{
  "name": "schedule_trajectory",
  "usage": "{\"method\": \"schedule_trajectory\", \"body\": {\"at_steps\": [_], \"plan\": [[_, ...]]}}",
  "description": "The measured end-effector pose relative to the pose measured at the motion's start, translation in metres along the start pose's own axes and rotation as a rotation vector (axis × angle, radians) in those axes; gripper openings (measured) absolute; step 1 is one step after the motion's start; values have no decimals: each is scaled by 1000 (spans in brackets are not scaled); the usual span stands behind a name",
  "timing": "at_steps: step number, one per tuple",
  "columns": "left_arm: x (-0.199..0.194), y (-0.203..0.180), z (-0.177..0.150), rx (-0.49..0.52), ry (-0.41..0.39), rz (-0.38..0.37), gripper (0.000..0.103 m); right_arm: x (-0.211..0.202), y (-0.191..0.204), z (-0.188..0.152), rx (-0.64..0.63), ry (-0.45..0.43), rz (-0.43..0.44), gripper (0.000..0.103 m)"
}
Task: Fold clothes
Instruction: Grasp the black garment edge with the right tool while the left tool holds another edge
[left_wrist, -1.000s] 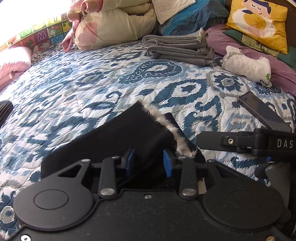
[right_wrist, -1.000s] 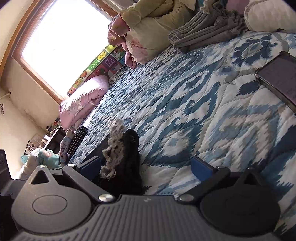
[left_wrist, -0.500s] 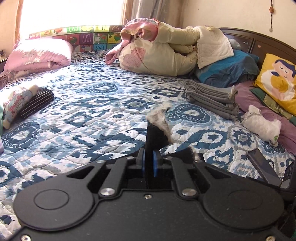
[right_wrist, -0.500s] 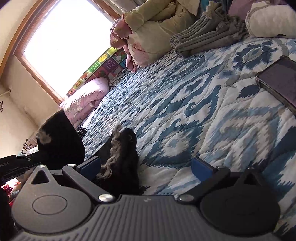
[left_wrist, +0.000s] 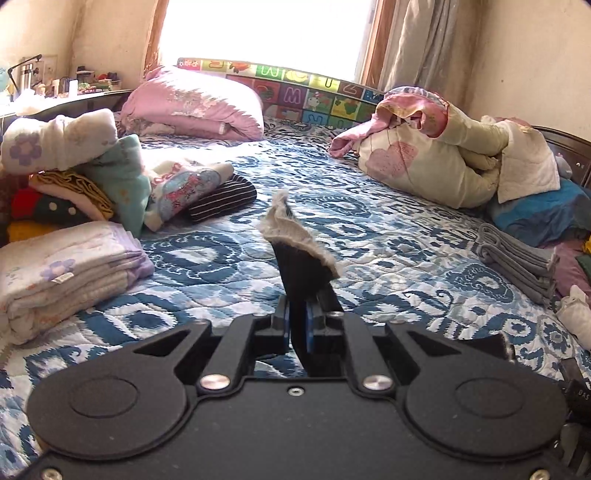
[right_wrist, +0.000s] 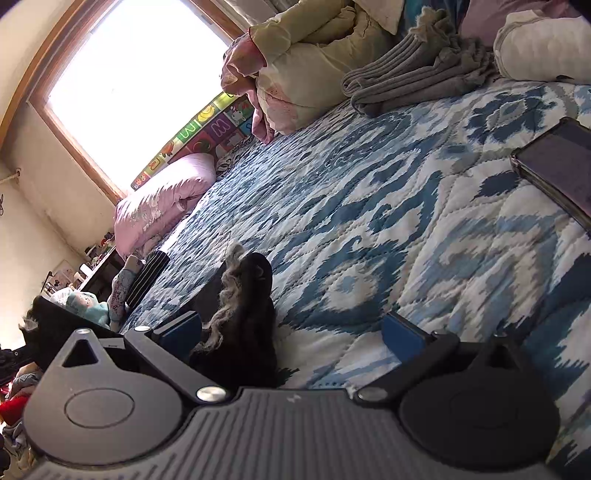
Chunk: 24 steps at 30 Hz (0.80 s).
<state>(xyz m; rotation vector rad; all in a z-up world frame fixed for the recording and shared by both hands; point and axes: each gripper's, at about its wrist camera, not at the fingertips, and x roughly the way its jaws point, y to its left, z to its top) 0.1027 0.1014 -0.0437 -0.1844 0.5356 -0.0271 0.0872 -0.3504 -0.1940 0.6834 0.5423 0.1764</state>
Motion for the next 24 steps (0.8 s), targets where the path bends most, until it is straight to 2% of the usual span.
{"method": "schedule_trajectory", "body": {"at_steps": [4, 6, 7, 8, 10, 13, 16, 21, 24], "plan": [[19, 20, -7, -27, 42, 54, 7, 0, 2, -1, -12, 0, -5, 103], [33, 26, -13, -34, 107, 104, 8, 0, 2, -1, -15, 1, -6, 103], [35, 35, -17, -50, 136, 144, 12, 0, 2, -1, -17, 1, -8, 103], [38, 41, -21, -72, 164, 194, 30, 1, 2, -1, -20, 1, -9, 103], [36, 44, -25, -94, 167, 218, 54, 1, 3, -2, -25, 1, -12, 103], [32, 47, -32, -123, 166, 245, 54, 1, 3, -2, -27, 1, -13, 103], [29, 29, -32, -88, 146, 179, 54, 2, 3, -2, -25, 0, -11, 103], [30, -43, -35, 85, 141, -55, 54, -2, -5, 1, 30, -9, 22, 103], [39, -99, -43, 219, 148, -180, 53, -3, -9, 3, 62, -16, 39, 103]]}}
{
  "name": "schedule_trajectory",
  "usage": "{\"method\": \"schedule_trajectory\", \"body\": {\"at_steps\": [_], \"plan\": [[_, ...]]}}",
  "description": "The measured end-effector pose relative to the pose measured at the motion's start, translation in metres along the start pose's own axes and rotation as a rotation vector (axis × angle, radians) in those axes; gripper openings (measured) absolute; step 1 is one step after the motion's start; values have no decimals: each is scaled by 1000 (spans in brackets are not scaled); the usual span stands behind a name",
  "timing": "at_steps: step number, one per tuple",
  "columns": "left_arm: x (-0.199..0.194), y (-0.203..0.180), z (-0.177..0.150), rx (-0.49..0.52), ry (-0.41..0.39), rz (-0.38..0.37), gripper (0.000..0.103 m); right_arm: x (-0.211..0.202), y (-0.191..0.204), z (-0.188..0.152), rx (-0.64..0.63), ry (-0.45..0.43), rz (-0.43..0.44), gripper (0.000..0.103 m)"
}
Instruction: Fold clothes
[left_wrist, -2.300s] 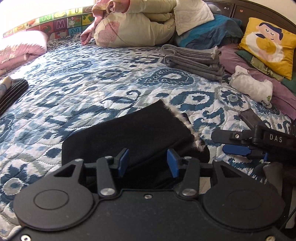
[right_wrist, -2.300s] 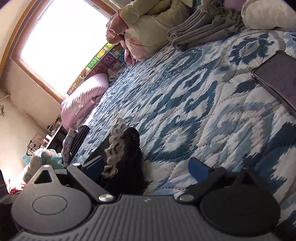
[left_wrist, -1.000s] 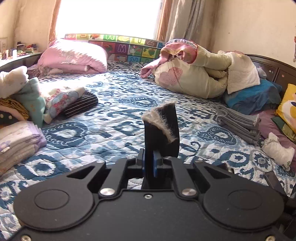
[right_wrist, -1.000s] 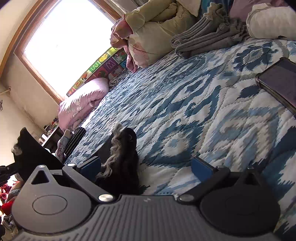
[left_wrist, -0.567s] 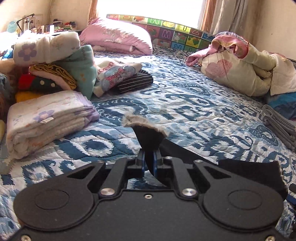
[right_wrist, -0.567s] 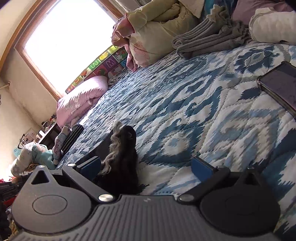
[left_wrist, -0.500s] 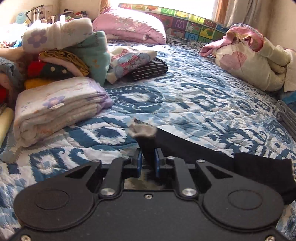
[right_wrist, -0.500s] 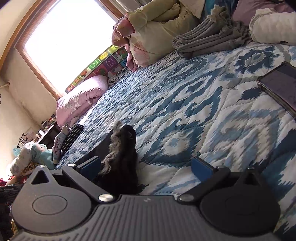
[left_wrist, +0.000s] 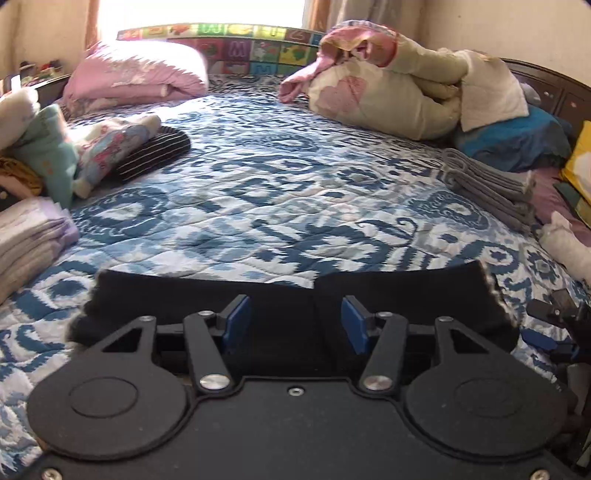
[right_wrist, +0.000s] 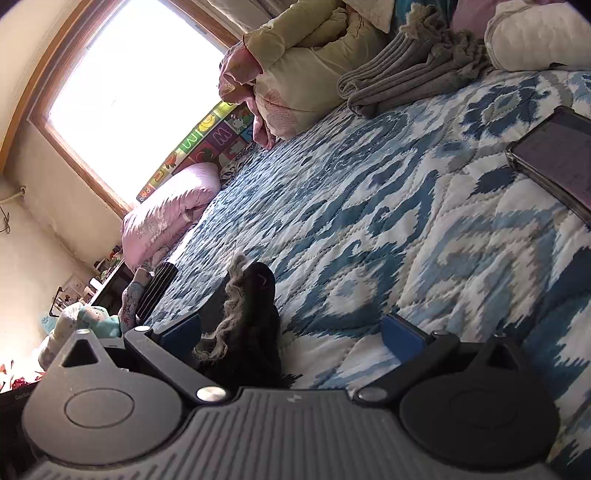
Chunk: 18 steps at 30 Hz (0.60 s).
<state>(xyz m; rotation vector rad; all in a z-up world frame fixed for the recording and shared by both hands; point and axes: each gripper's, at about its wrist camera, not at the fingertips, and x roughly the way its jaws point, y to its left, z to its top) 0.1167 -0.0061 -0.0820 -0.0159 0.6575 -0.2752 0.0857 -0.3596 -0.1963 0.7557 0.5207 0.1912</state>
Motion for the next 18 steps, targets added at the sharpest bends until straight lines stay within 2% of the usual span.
{"method": "schedule_trajectory", "body": {"at_steps": [5, 8, 15, 18], "plan": [[23, -80, -2, 186, 18, -144, 44, 1, 0, 0, 4, 1, 1, 103], [35, -111, -6, 264, 40, -180, 41, 2, -1, 1, 10, 0, 3, 103], [58, -144, -13, 372, 93, -223, 35, 2, -3, 2, 26, -5, 12, 103], [64, -150, -13, 374, 97, -217, 34, 2, -4, 3, 33, -6, 16, 103]]}}
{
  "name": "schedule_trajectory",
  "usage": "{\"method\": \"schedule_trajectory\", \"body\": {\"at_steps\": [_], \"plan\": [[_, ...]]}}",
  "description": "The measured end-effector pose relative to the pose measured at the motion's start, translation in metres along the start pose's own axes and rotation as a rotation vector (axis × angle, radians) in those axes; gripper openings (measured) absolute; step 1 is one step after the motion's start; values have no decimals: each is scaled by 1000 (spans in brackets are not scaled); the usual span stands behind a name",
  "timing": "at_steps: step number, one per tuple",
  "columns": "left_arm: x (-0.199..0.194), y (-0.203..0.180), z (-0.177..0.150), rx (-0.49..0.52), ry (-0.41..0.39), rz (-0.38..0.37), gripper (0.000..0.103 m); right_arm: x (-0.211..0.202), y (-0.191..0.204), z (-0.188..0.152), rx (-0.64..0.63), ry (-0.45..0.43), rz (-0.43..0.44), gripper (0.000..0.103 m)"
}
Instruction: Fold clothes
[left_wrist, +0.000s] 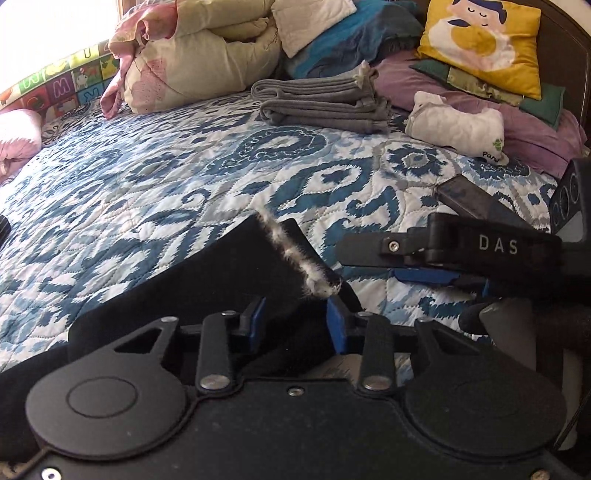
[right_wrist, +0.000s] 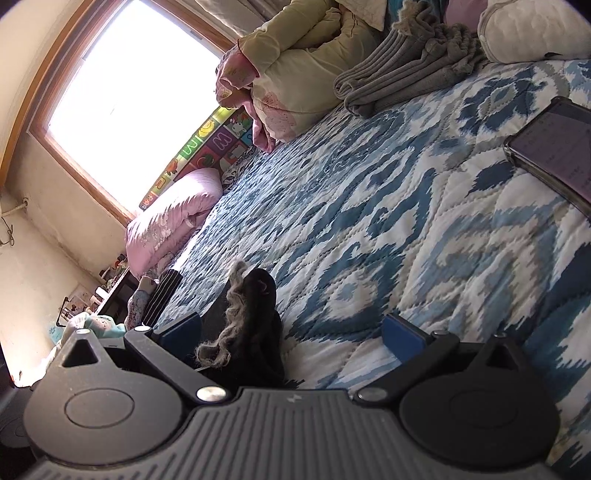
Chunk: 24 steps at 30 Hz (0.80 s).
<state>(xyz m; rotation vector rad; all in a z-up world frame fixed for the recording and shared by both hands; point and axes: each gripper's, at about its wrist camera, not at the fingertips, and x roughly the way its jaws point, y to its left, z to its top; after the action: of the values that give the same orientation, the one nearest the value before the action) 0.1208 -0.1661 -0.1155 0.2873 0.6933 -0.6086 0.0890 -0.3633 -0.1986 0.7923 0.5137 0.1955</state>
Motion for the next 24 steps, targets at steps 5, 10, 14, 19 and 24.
{"method": "schedule_trajectory", "body": {"at_steps": [5, 10, 14, 19, 24], "plan": [[0, 5, 7, -74, -16, 5, 6, 0, 0, 0, -1, 0, 0, 103], [-17, 21, 7, -171, -67, 33, 5, 0, 4, -1, -18, 1, -5, 103], [-42, 43, 5, -245, -124, 83, 5, -1, 6, 0, -33, 2, -7, 103], [-66, 78, -7, -347, -167, 155, 5, 1, 16, -3, -87, 21, 5, 103], [-88, 111, -23, -417, -186, 225, 4, 1, 20, -3, -105, 35, 11, 103]]}}
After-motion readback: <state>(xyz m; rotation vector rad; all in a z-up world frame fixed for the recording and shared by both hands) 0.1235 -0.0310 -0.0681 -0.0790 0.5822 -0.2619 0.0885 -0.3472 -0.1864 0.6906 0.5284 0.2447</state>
